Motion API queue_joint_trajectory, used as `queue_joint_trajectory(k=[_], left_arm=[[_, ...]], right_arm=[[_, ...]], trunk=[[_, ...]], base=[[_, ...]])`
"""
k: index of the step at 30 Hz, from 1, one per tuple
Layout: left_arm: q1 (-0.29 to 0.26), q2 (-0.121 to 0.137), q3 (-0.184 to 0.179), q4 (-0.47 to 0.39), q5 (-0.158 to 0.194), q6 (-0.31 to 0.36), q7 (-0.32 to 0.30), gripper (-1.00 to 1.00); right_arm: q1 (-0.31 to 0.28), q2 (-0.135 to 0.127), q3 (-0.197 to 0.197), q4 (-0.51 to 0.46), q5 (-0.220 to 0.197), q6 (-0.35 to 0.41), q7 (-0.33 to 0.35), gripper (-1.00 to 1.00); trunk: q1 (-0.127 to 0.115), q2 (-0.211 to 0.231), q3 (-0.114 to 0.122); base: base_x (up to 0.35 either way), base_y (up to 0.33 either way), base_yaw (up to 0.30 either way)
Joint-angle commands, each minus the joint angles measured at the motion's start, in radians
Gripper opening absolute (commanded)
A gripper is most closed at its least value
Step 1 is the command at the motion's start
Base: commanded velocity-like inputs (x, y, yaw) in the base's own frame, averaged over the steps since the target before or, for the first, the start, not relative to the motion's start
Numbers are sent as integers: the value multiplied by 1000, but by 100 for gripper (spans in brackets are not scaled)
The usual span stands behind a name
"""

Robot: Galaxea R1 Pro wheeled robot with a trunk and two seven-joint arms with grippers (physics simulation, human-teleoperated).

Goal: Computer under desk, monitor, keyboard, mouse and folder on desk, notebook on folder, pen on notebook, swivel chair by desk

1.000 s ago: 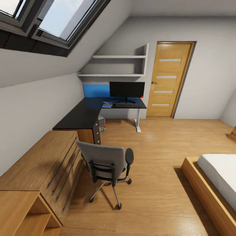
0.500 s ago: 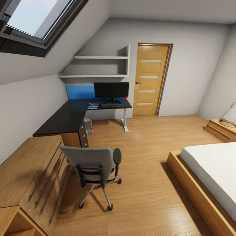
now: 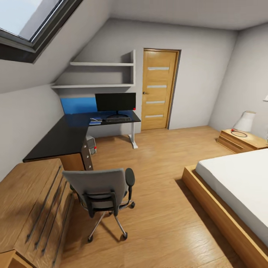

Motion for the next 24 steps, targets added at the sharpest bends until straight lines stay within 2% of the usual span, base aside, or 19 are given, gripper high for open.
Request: queue_joint_trajectory(k=[1, 24], left_arm=[[-1, 0, -9, 0, 5, -2, 6, 100], [-1, -4, -8, 0, 5, -6, 7, 100]], right_arm=[[-1, 1, 9, 1, -4, -2, -6, 100], [-1, 3, 10, 2, -5, -2, -6, 100]], trunk=[[1, -2, -3], [1, -2, -7]], base=[[0, 174, -65], [0, 30, -9]])
